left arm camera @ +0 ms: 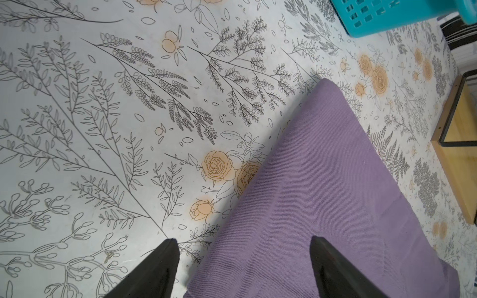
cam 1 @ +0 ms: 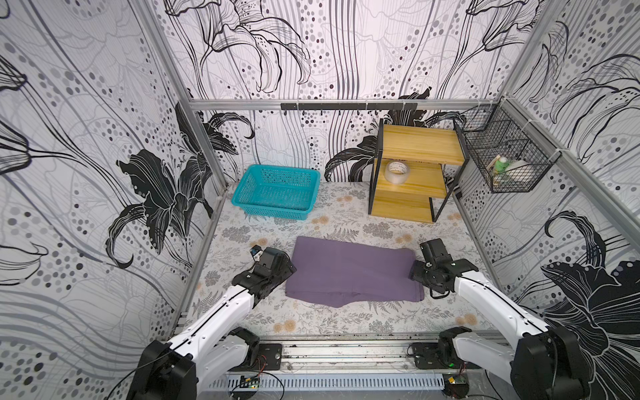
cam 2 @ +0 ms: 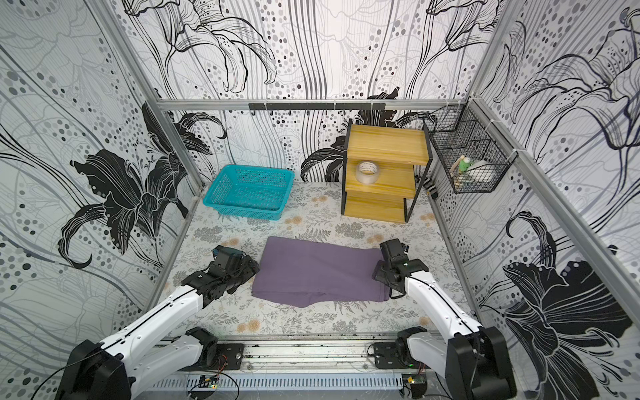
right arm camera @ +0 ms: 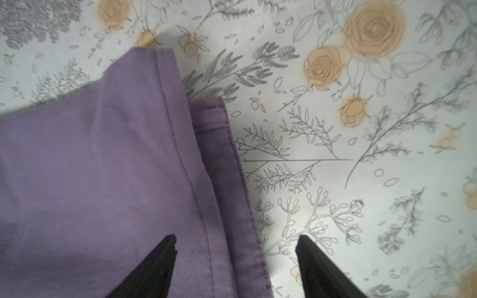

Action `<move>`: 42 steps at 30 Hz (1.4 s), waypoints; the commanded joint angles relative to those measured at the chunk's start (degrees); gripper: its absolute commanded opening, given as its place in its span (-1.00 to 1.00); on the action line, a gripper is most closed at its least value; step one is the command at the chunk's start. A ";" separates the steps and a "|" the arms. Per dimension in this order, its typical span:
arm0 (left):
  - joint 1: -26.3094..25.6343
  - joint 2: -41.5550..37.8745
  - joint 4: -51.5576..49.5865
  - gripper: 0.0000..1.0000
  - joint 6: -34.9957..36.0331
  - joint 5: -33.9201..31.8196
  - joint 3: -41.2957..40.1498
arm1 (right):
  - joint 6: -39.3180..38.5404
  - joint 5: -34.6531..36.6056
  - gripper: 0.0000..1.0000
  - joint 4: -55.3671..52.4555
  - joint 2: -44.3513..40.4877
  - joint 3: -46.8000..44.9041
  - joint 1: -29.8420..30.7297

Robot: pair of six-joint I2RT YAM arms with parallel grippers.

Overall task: Roll up the long pants
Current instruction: Fold the long pant at the center of the board.

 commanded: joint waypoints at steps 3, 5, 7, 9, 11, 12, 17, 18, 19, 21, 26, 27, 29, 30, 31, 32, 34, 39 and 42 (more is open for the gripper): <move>0.30 4.13 4.03 0.68 4.83 2.98 0.31 | -2.39 0.58 0.55 -1.94 -4.87 5.39 -0.15; 0.33 5.01 4.54 0.58 4.65 3.44 -0.45 | -2.32 -3.52 0.48 -0.34 -6.04 5.16 -0.16; 0.33 4.66 5.87 0.47 3.58 5.08 -2.23 | -1.46 -7.25 0.41 1.94 -6.70 3.94 -0.16; 0.16 3.93 8.00 0.37 2.04 7.30 -4.84 | -0.40 -10.78 0.33 4.68 -6.91 2.05 -0.15; -0.12 3.19 8.69 0.27 0.89 8.02 -6.86 | 0.35 -13.42 0.25 7.56 -6.70 0.22 -0.08; -0.27 2.94 8.65 0.23 0.56 7.89 -7.57 | 0.59 -14.03 0.21 8.46 -6.40 -0.28 -0.15; -0.91 2.28 10.27 -0.02 -2.04 8.02 -10.01 | 2.74 -14.77 0.02 10.43 -4.94 -1.53 0.94; -1.02 2.53 10.52 -0.06 -2.30 7.98 -10.06 | 3.66 -14.94 -0.02 11.13 -4.89 -2.08 1.74; -1.17 2.86 10.54 -0.12 -2.39 7.84 -9.87 | 4.62 -15.27 -0.08 12.12 -4.67 -2.81 2.48; -1.59 3.54 10.21 -0.21 -2.24 7.46 -9.30 | 6.81 -15.74 -0.15 14.21 -3.70 -4.45 4.03; -2.20 2.96 7.42 -0.27 -2.13 5.56 -8.00 | 9.43 -12.66 -0.23 17.52 1.32 -8.05 5.45; -2.18 2.20 6.57 -0.28 -2.10 5.03 -7.87 | 9.77 -11.10 -0.22 17.70 2.53 -8.20 5.47; -2.20 0.67 5.11 -0.28 -2.20 3.98 -7.67 | 9.97 -8.85 -0.18 18.47 4.78 -7.90 5.47; -2.20 -0.09 4.10 -0.27 -2.10 3.45 -7.40 | 9.91 -8.14 -0.16 19.22 6.30 -7.38 5.47; -2.16 -0.87 2.90 -0.27 -2.08 2.84 -6.99 | 9.80 -7.53 -0.15 19.83 8.12 -6.77 5.46; -2.13 -1.35 1.69 -0.24 -2.03 2.17 -6.57 | 9.63 -7.10 -0.14 20.43 9.78 -6.09 5.47; -2.22 -2.93 -1.09 -0.10 -1.97 0.49 -5.51 | 8.88 -6.31 -0.14 21.60 14.06 -3.91 5.47; -2.15 -6.72 -7.63 0.34 -0.93 -4.80 -1.58 | 7.33 -5.49 -0.10 24.11 20.14 1.48 5.56; -1.72 -6.94 -6.65 0.48 2.41 -7.10 0.94 | 5.51 -4.57 0.06 24.70 22.57 4.56 5.56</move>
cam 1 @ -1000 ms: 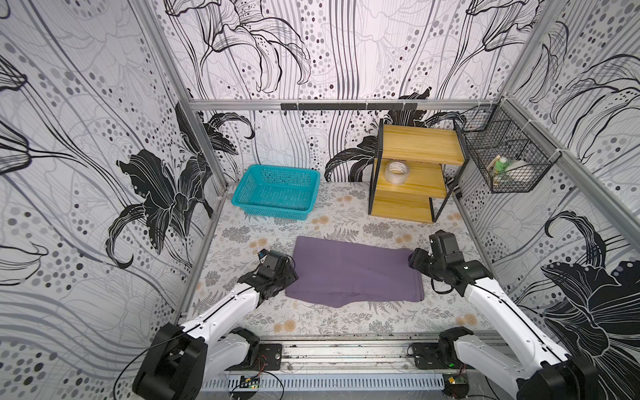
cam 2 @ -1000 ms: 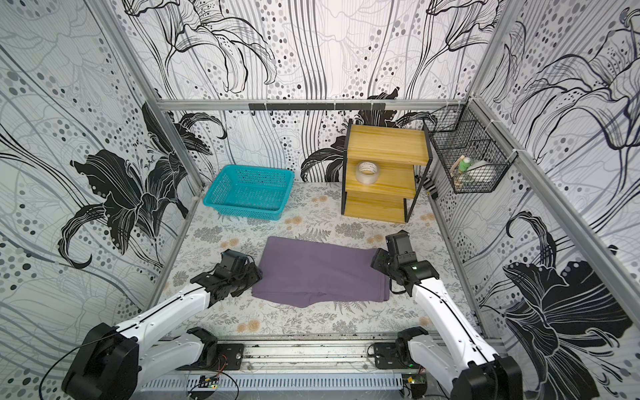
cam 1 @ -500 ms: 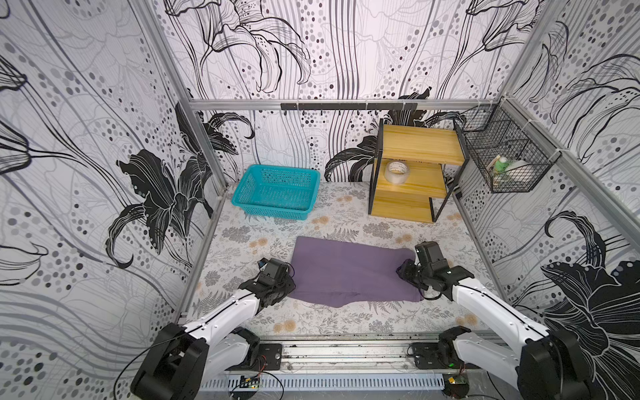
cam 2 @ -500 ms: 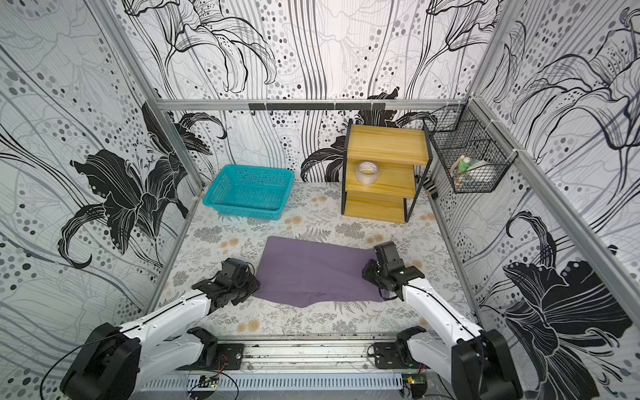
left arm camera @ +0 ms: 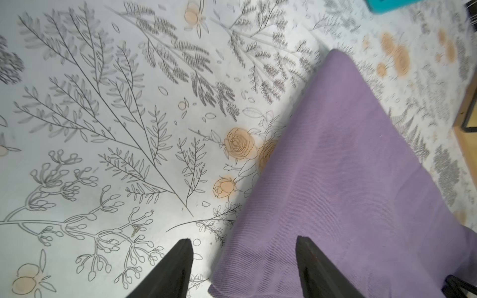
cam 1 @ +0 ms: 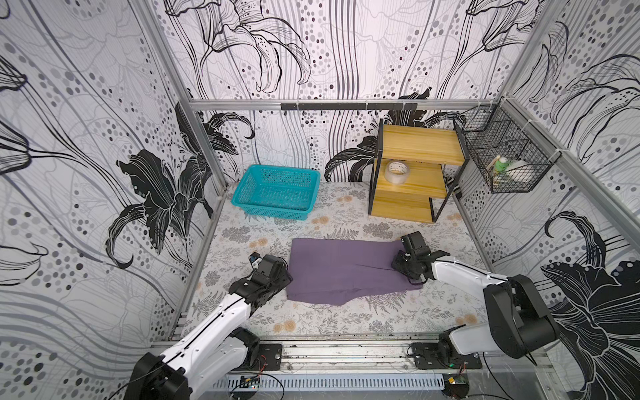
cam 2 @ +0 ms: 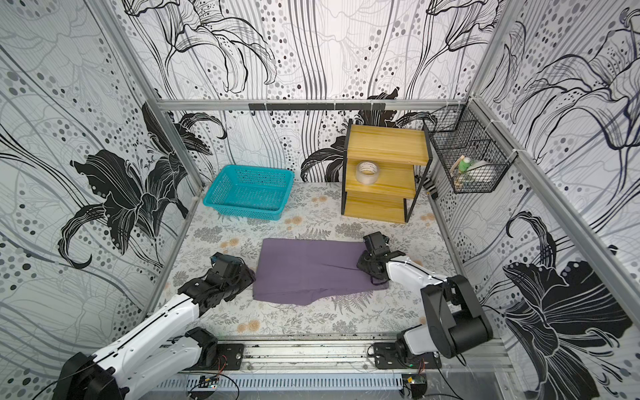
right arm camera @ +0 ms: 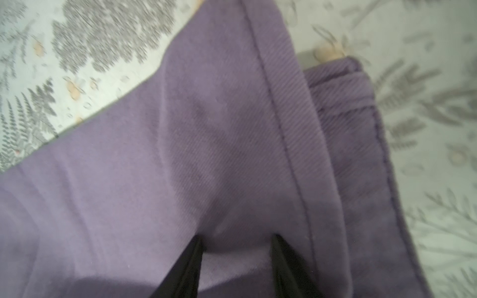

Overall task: Roll up the long pants
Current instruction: Fold the long pant at the center of the board, then adjust the long pant at the center of the board.

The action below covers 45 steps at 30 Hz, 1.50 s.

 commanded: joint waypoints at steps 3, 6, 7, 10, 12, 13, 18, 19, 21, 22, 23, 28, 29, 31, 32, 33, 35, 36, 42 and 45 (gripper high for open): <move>1.81 4.62 1.51 0.59 10.38 -3.58 8.91 | -4.40 6.33 0.13 -3.12 0.63 6.07 0.37; 2.96 13.41 1.77 0.63 15.45 -1.47 15.10 | -5.11 7.19 0.27 -1.54 -12.85 2.31 0.49; 3.47 16.19 2.32 0.63 16.16 -0.63 15.91 | -5.09 7.18 0.32 -3.03 -16.50 1.81 0.49; 5.62 20.94 7.14 0.58 16.37 4.92 14.87 | -4.77 1.94 0.36 -9.76 -22.02 1.93 0.49; 6.34 23.39 9.80 0.53 16.33 7.98 14.50 | -3.48 -4.27 0.36 -11.96 -25.13 0.27 0.49; 6.40 24.59 10.45 0.50 16.37 8.53 14.80 | -1.89 -6.52 0.36 -12.30 -27.41 -1.52 0.49; 6.48 29.48 11.99 0.30 16.16 6.88 15.66 | 6.58 -10.22 0.31 -11.17 -37.17 -12.08 0.49; 6.52 30.40 12.60 0.27 15.97 7.04 15.64 | 7.84 -10.57 0.31 -10.33 -37.77 -13.98 0.49; 6.52 31.90 13.58 0.19 15.68 7.30 15.52 | 9.43 -11.72 0.29 -7.99 -37.20 -16.65 0.49; 6.52 32.81 13.84 0.17 15.58 7.48 15.48 | 10.15 -12.57 0.28 -6.31 -36.47 -17.69 0.49; 6.53 33.40 14.10 0.13 15.62 7.50 15.32 | 10.59 -13.34 0.28 -4.50 -35.62 -18.28 0.49; 6.60 34.02 14.30 -0.19 15.17 4.87 13.78 | 10.41 -14.95 0.25 2.42 -28.17 -18.63 0.49; 6.69 34.21 14.22 -0.24 15.13 4.63 13.57 | 9.95 -15.07 0.24 3.56 -26.41 -18.24 0.49; 6.88 34.65 14.05 -0.42 15.13 4.52 13.21 | 8.58 -15.38 0.18 5.72 -22.32 -17.40 0.57; 6.96 34.62 14.36 -0.50 14.92 4.60 12.79 | 8.05 -15.30 0.15 6.68 -20.73 -16.96 0.51; 7.15 34.67 14.92 -0.52 14.68 4.88 12.13 | 7.53 -15.04 0.12 7.52 -19.09 -16.53 0.60; 7.87 34.65 15.85 -0.63 14.06 5.87 10.84 | 6.60 -14.35 0.08 9.73 -15.91 -15.56 0.66; 8.34 34.71 15.94 -0.77 13.87 6.18 10.56 | 6.17 -14.20 0.06 10.67 -13.89 -14.92 0.66; 11.64 29.49 8.31 -1.00 8.57 0.08 8.50 | 2.49 -14.00 -0.03 13.40 -2.92 -7.28 1.19; 12.07 24.74 3.70 -1.00 2.43 -3.10 5.84 | 0.25 -14.09 -0.08 12.09 2.91 -0.99 2.42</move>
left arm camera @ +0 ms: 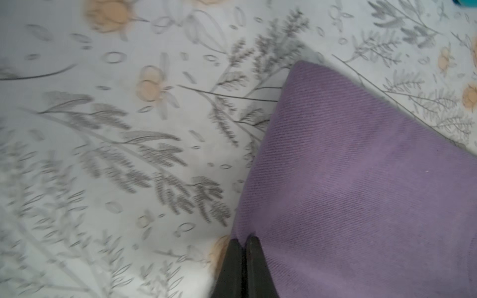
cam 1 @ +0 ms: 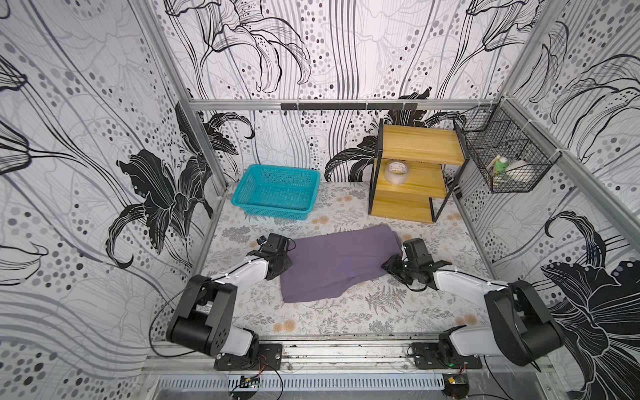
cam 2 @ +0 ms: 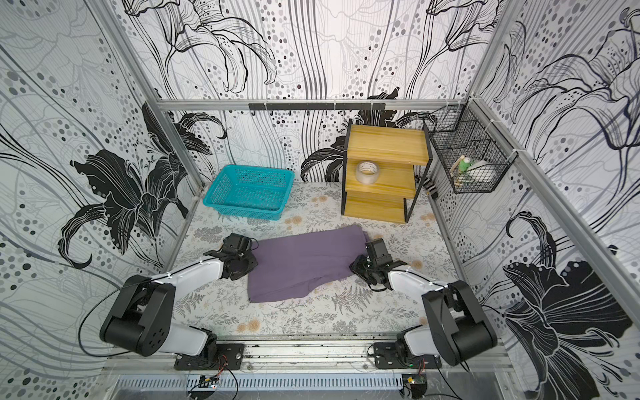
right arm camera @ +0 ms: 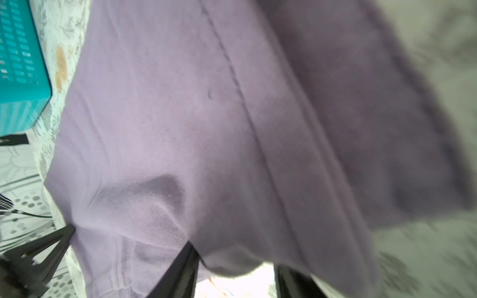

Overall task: Roll up the long pants
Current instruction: Adjust the long pant at the center of the board.

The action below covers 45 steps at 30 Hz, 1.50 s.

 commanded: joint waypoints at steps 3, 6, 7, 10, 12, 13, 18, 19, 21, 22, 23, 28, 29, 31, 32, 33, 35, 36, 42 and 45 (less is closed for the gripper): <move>0.86 -6.66 -9.70 -1.00 -10.73 -4.28 -5.08 | -4.52 -0.14 -0.12 0.37 10.19 10.78 3.32; 0.86 -10.68 -12.05 -1.00 -13.81 -4.99 -6.97 | -4.70 0.30 -0.15 -0.74 16.70 17.33 5.61; 0.86 -12.14 -12.08 -1.00 -14.30 -4.93 -7.86 | -4.93 0.70 -0.15 -1.39 18.66 19.80 6.18; 0.86 -15.60 -12.35 -1.00 -15.25 -4.98 -9.54 | -6.11 2.50 -0.16 -3.82 24.61 27.87 7.67; 0.86 -16.49 -13.62 -1.00 -15.89 -4.99 -9.77 | -6.92 3.65 -0.15 -5.22 28.55 33.64 7.87; 0.86 -16.64 -14.12 -1.00 -16.13 -4.87 -9.91 | -7.34 4.38 -0.15 -5.89 30.00 36.08 7.92; -0.72 -19.24 -13.53 -1.00 -19.39 -1.69 -11.59 | -11.01 8.34 0.28 -7.14 34.09 44.38 7.92; -1.69 -19.68 -13.65 -1.00 -20.73 -1.36 -11.69 | -11.55 8.47 0.31 -7.06 33.29 44.42 7.92; -5.06 -20.90 -14.01 -1.00 -25.14 -1.12 -11.84 | -12.66 10.19 0.41 -5.91 29.12 41.81 8.04; -6.83 -21.41 -14.10 -1.00 -27.18 -1.19 -11.92 | -13.24 11.18 0.44 -5.48 26.81 40.29 8.08; -8.62 -22.05 -14.10 -1.00 -30.05 -1.21 -12.19 | -14.43 12.78 0.49 -5.62 23.73 38.30 8.31; -17.46 -23.81 -11.83 -1.00 -41.90 -1.44 -13.76 | -19.04 19.55 0.59 -8.03 8.50 26.30 10.34; -19.67 -23.34 -11.12 -1.00 -43.86 -1.70 -13.71 | -19.40 21.21 0.60 -9.17 5.89 24.31 11.11; -23.55 -21.70 -10.31 -1.00 -47.70 -2.31 -13.26 | -20.20 24.22 0.59 -11.73 2.24 21.43 12.88; -25.51 -20.53 -10.08 -1.00 -49.40 -2.64 -12.80 | -20.95 25.63 0.59 -12.12 0.07 19.85 14.25; -27.08 -19.52 -9.85 -1.00 -50.81 -2.93 -12.31 | -21.63 26.46 0.58 -11.60 -1.82 18.36 15.76; -30.16 -17.37 -9.66 -1.00 -53.70 -3.47 -11.16 | -24.18 27.36 0.55 -8.19 -6.54 14.71 20.28; -31.17 -16.50 -9.99 -1.00 -54.80 -3.79 -10.51 | -25.54 27.81 0.55 -6.15 -8.10 13.46 22.84; -32.53 -15.59 -13.91 -0.64 -56.75 -7.85 -8.90 | -40.48 31.29 0.60 2.10 -5.59 11.33 41.23; -32.38 -18.17 -17.04 -0.23 -57.26 -10.57 -8.72 | -43.67 32.73 0.60 3.01 0.01 13.91 47.58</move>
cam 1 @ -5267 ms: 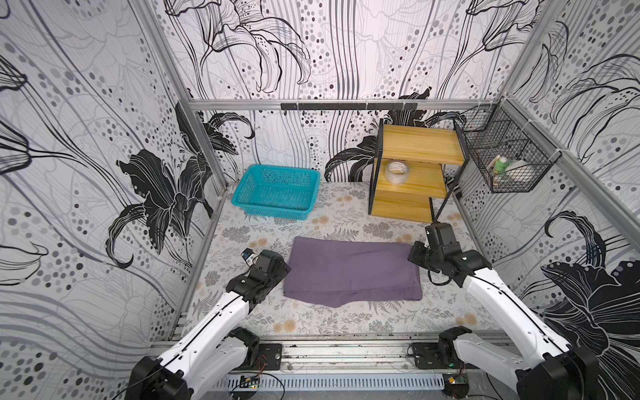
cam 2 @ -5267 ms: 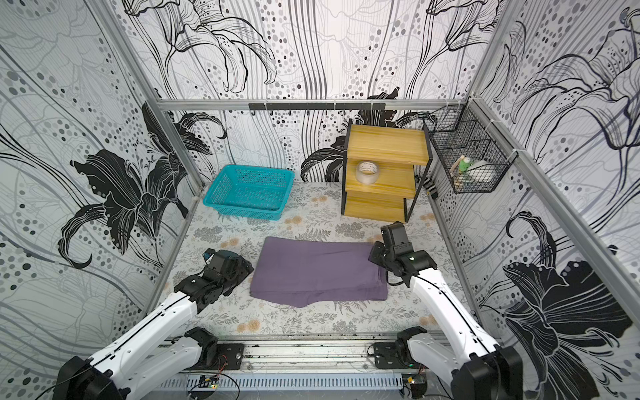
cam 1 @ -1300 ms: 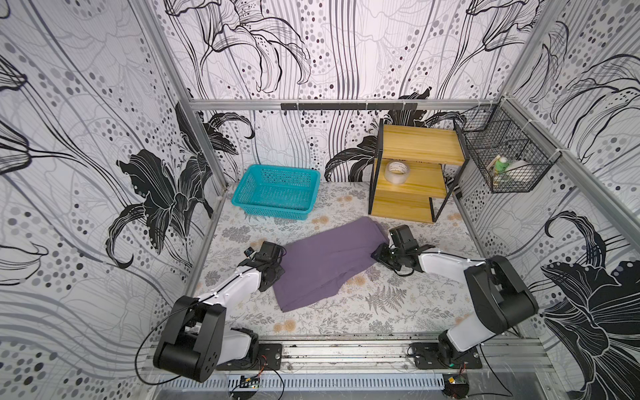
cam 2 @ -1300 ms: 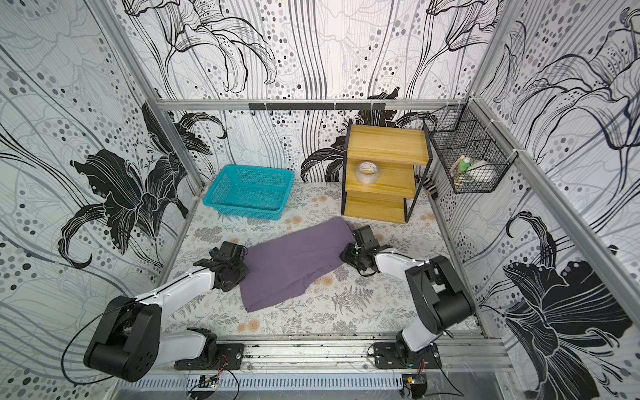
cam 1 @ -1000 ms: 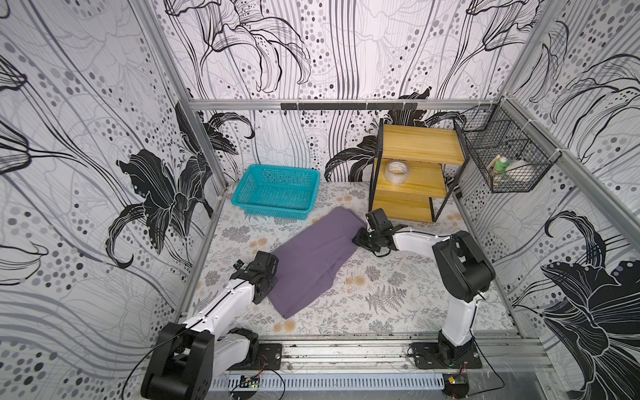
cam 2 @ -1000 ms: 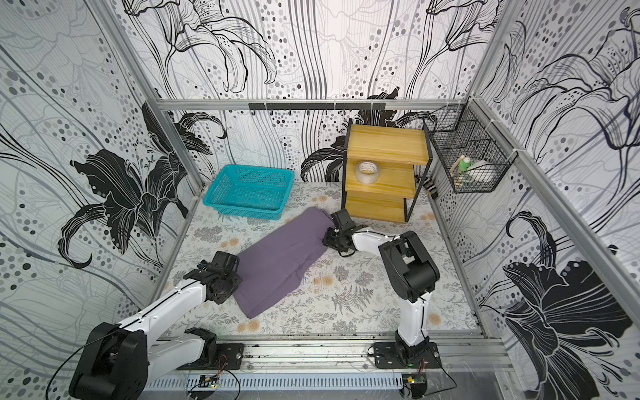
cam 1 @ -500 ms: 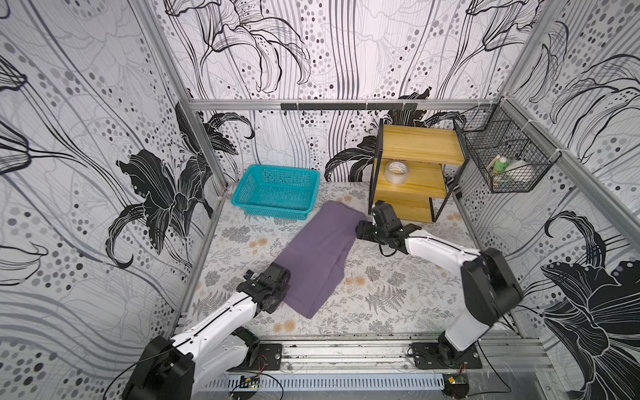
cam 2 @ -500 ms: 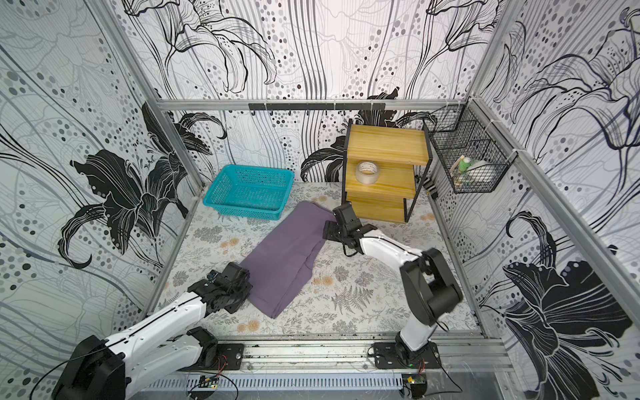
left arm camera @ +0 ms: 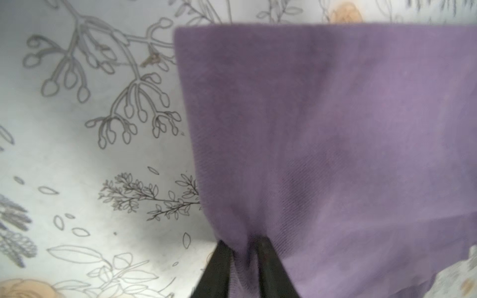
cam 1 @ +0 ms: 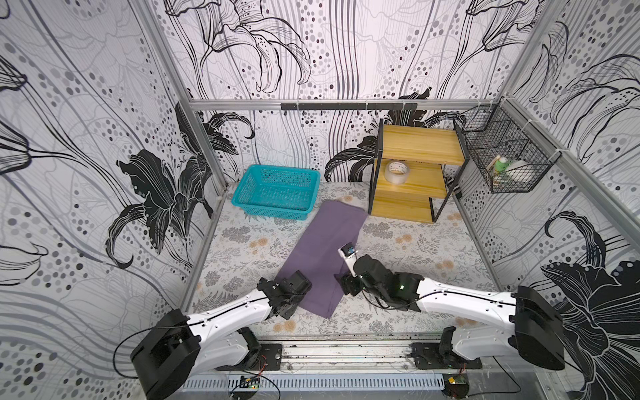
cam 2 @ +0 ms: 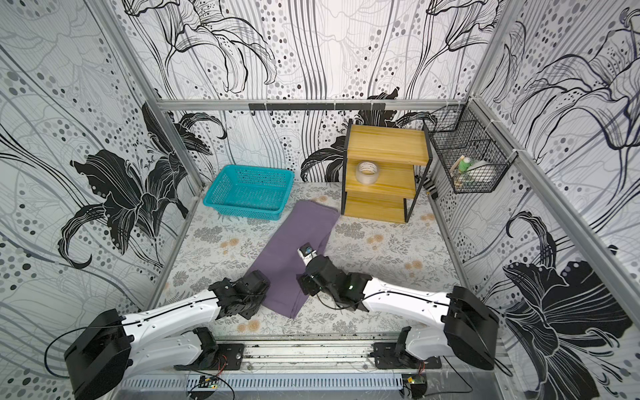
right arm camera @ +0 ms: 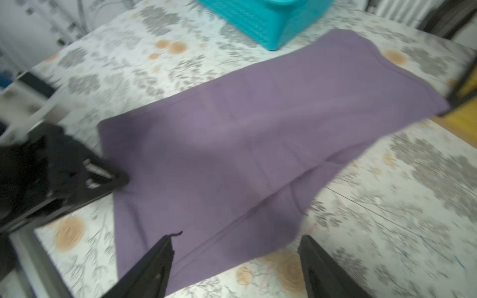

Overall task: Roll up the long pants
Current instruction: Adjust the long pant at the center of the board.

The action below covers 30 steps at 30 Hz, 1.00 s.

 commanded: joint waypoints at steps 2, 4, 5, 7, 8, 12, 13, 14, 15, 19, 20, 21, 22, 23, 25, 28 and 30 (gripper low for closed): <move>0.64 -4.56 -6.32 -0.06 -1.44 -6.40 1.51 | -7.95 3.30 0.60 5.52 6.97 2.60 6.23; 3.41 -7.72 -8.30 0.05 0.68 -8.19 1.90 | -8.38 3.39 0.59 7.80 9.69 3.07 8.59; 5.49 -9.21 -8.95 0.07 2.39 -8.63 2.00 | -8.46 3.58 0.58 7.92 11.29 3.70 9.35; 11.01 -13.08 -10.30 0.08 7.22 -8.96 2.13 | -8.41 4.75 0.57 7.91 14.86 5.04 10.83; 13.49 -14.63 -10.74 0.09 9.17 -8.95 2.13 | -8.47 5.27 0.57 7.64 16.23 5.80 11.29; 22.81 -19.57 -12.47 0.09 16.99 -7.16 2.67 | -7.52 7.28 0.46 4.55 21.93 9.21 12.48; 24.16 -20.00 -12.74 0.09 18.43 -6.48 2.83 | -7.42 7.28 0.43 3.79 22.97 10.02 12.76; 25.07 -20.19 -12.83 0.09 19.27 -5.77 2.84 | -7.42 7.41 0.41 3.34 23.65 10.47 13.11; 25.40 -20.24 -12.95 0.07 19.95 -4.81 2.77 | -7.29 7.50 0.41 3.00 24.42 10.91 13.52; 25.36 -19.60 -13.14 0.02 21.79 0.46 1.74 | -6.55 6.96 0.36 0.87 27.06 12.50 14.35; 25.36 -19.67 -13.28 0.02 21.94 1.23 1.27 | -6.36 6.84 0.34 0.26 27.50 12.80 14.43; 25.32 -19.90 -13.48 0.02 21.97 1.74 0.80 | -6.12 6.59 0.32 -0.39 27.95 13.14 14.53; 25.36 -20.39 -13.62 0.02 21.99 2.44 0.34 | -5.94 6.46 0.30 -0.93 28.16 13.36 14.70; 25.36 -20.92 -13.60 0.02 21.87 2.92 -0.09 | -5.84 6.37 0.29 -1.37 28.26 13.44 14.85; 25.29 -22.31 -13.29 0.03 21.82 4.08 -0.79 | -5.44 6.31 0.26 -2.60 28.61 13.70 15.06; 25.36 -23.78 -13.11 0.06 21.42 5.39 -1.20 | -4.25 4.47 0.23 -4.21 29.12 13.47 15.06; 25.29 -24.18 -12.47 0.09 21.41 6.93 -1.62 | -3.13 4.30 0.18 -4.54 29.36 12.96 15.06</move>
